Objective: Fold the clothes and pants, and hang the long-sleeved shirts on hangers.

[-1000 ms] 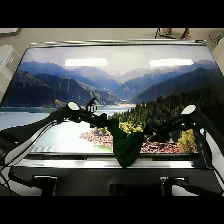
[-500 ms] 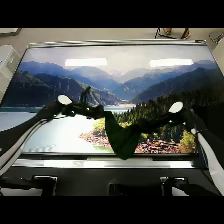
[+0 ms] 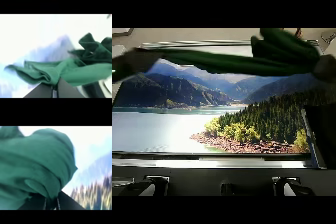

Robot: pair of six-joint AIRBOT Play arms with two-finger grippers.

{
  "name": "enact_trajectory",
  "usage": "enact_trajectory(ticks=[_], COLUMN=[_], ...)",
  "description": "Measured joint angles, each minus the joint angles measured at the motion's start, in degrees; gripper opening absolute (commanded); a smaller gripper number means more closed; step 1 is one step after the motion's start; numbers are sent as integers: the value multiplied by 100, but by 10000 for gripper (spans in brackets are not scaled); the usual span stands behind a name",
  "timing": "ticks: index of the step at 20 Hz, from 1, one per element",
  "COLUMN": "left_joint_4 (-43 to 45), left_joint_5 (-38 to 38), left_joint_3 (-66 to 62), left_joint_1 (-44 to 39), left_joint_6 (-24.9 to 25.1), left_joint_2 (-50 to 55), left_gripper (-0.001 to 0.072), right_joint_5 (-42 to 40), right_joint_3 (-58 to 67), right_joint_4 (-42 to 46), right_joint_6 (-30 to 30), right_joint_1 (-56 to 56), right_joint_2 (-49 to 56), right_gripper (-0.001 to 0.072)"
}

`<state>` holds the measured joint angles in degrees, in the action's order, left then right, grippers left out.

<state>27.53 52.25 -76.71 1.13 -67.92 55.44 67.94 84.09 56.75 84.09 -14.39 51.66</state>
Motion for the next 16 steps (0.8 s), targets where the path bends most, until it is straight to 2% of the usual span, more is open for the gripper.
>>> enact_trajectory(ticks=[4, 8, 10, 12, 14, 16], left_joint_4=[0, 116, 223, 280, 361, 372], left_joint_5=[-216, -385, -365, -197, -227, -433], left_joint_3=[-61, -20, 216, 669, 1342, 2131], left_joint_1=[260, 317, 306, 208, -4, -317], left_joint_6=[-7, -11, -15, -17, -13, -20], left_joint_2=[-988, -1322, -1305, -1217, -1064, -855], left_gripper=[23, 24, 23, 24, 24, 23], right_joint_5=[310, 1386, 1980, 2236, 2076, 1530], right_joint_3=[236, 74, -516, -1504, -2754, -3851], right_joint_4=[197, 262, 278, 319, 378, 446], right_joint_6=[238, 632, 723, 723, 693, 671], right_joint_1=[-160, -203, -210, -212, -127, 83], right_joint_2=[-564, -540, -426, -341, -247, -142], right_gripper=[55, 54, 54, 54, 54, 65])
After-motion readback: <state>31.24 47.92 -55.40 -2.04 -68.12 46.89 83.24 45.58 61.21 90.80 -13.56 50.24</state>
